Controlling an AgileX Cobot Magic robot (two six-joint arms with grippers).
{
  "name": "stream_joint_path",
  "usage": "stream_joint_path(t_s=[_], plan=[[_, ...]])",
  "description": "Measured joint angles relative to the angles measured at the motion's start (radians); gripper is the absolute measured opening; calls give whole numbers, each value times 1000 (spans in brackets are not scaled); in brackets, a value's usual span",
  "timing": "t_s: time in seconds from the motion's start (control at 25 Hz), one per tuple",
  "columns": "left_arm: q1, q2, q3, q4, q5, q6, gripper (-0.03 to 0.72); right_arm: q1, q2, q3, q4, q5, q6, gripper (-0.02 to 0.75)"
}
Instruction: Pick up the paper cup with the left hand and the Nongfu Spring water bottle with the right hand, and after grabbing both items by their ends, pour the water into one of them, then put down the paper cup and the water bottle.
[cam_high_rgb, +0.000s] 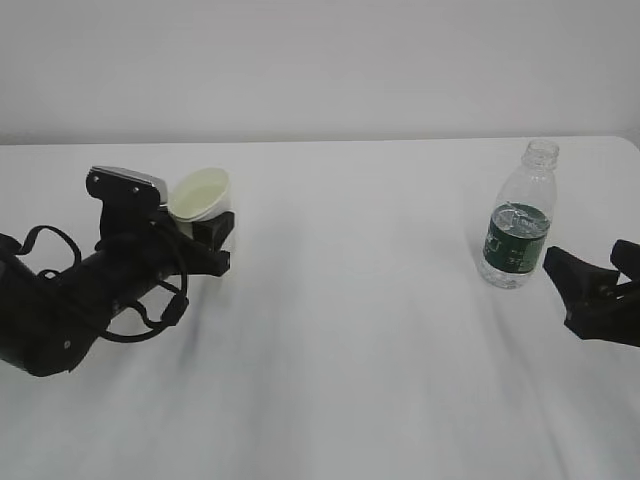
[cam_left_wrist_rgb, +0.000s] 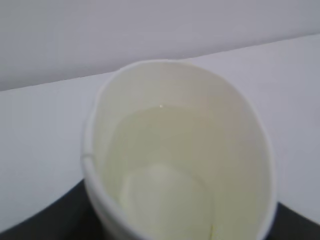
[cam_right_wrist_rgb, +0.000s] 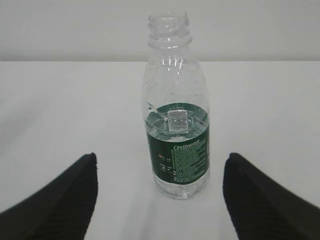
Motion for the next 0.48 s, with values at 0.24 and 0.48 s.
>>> stream_joint_path(t_s=[0.24, 0.48], plan=[[0, 0, 0, -137, 0, 56, 417, 0, 0, 0, 2, 0, 0, 593], [0, 0, 0, -264, 0, 72, 412, 0, 0, 0, 4, 0, 0, 593]])
